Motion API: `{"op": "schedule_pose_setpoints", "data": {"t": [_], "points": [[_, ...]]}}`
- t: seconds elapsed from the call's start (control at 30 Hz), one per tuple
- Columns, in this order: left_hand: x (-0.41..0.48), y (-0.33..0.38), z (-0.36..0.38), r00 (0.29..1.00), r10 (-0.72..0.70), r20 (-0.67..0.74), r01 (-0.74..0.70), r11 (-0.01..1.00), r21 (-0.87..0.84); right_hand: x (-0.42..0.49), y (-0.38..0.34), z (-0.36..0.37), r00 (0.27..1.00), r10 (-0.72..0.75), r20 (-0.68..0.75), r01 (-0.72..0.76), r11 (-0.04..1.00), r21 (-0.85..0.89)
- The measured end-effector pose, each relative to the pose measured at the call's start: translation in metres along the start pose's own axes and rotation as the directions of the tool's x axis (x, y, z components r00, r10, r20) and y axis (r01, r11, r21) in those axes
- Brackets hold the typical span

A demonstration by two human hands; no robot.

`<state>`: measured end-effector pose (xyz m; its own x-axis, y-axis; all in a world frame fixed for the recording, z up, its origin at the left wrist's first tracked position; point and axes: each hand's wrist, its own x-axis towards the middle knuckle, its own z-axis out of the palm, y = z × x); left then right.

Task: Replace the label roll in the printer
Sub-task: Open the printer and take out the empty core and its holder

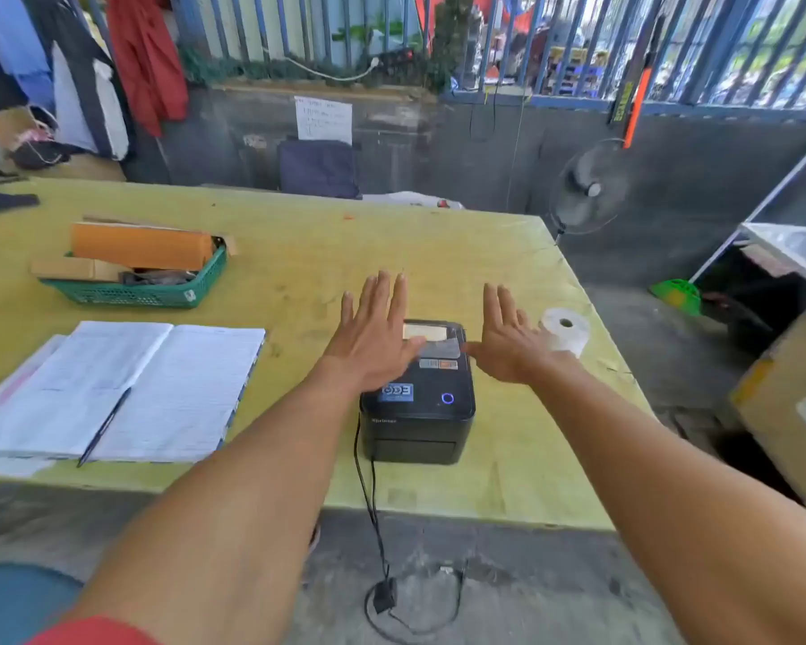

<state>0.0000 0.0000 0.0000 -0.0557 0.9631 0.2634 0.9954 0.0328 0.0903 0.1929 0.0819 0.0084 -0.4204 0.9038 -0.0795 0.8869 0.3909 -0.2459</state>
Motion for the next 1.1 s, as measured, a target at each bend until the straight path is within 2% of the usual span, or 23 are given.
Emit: {"op": "schedule_pose_setpoints", "data": {"t": [0.1,0.17,0.27,0.43,0.67,0.8,1.1], "points": [[-0.032,0.003,0.036,0.981,0.000,0.195,0.006,0.999,-0.031,-0.017,0.017,0.041,0.967,0.017,0.254,-0.011,1.000,-0.025],[-0.054,0.002,0.061,0.964,0.006,0.267,0.003,0.999,-0.033,-0.031,0.024,0.066,0.950,0.013,0.312,-0.023,0.999,0.028],[-0.065,0.003,0.079,0.947,-0.061,0.314,0.083,0.995,-0.057,-0.037,0.021,0.085,0.969,-0.015,0.246,-0.030,0.983,0.179],[-0.065,0.004,0.092,0.947,-0.164,0.277,0.216,0.961,-0.171,-0.028,0.015,0.103,0.989,0.029,0.148,-0.082,0.928,0.364],[-0.072,0.004,0.098,0.960,-0.213,0.181,0.252,0.939,-0.234,-0.024,0.020,0.115,0.990,0.033,0.135,-0.100,0.846,0.524],[-0.072,0.004,0.098,0.961,-0.228,0.156,0.260,0.938,-0.228,-0.023,0.023,0.118,0.995,0.004,0.097,-0.054,0.849,0.525],[-0.066,0.000,0.090,0.969,-0.211,0.129,0.230,0.961,-0.153,-0.014,0.031,0.109,0.991,-0.073,0.110,0.022,0.913,0.408]]}}
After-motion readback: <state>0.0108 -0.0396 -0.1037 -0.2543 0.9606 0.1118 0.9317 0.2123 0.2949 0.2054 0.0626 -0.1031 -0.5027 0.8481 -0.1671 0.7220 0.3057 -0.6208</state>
